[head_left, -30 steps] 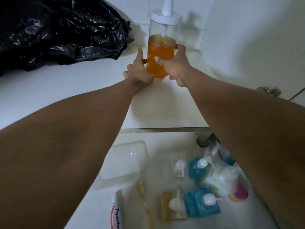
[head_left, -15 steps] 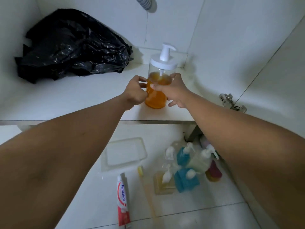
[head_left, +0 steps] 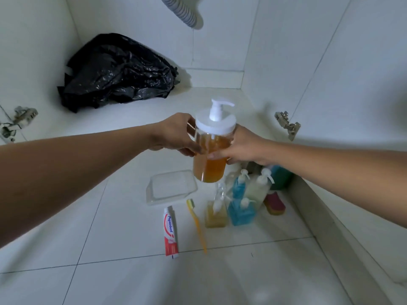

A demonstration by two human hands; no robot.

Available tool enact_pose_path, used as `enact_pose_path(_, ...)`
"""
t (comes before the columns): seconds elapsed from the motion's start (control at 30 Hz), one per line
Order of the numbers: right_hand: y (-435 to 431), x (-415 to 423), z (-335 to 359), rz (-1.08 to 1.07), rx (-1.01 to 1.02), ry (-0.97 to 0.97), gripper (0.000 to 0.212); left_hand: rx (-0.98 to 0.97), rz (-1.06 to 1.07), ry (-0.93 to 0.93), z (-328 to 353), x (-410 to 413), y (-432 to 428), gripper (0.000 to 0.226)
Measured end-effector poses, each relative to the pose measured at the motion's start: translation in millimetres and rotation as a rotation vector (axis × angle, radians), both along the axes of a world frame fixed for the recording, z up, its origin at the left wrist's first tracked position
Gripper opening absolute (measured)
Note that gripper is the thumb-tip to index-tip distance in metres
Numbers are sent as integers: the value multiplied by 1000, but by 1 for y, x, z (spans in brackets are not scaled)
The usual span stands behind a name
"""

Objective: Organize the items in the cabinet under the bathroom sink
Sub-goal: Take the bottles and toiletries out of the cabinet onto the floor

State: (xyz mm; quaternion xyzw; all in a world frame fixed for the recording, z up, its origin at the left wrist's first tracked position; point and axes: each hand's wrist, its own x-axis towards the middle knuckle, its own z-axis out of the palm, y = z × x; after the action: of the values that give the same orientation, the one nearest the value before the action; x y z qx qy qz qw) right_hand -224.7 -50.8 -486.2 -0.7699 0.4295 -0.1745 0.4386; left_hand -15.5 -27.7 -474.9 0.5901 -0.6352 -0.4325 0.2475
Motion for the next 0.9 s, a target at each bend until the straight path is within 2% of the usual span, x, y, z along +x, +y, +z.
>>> enact_pose_path(0.13,38,-35,-23,48,-47,29,63,10,-181,-113,-17,-30,20,66)
enact_pose_path(0.23,58,-59,-47,-9,53,61,84,43,-253,-115,-43,-56,33,77)
enact_pose_path(0.33,70,-84,-72,-27,114,116,94,28,-264,-105,-72,-80,46,82)
enact_pose_path(0.63,89,-116,-118,-113,208,187,99,7,-244,-167,-126,-116,64,80)
enact_pose_path(0.7,90,-118,-125,-100,219,176,97,16,-238,-188,-136,-118,66,83)
enact_pose_path(0.9,87,-121,-136,-29,221,276,73,26,-216,-223,-160,-116,67,78)
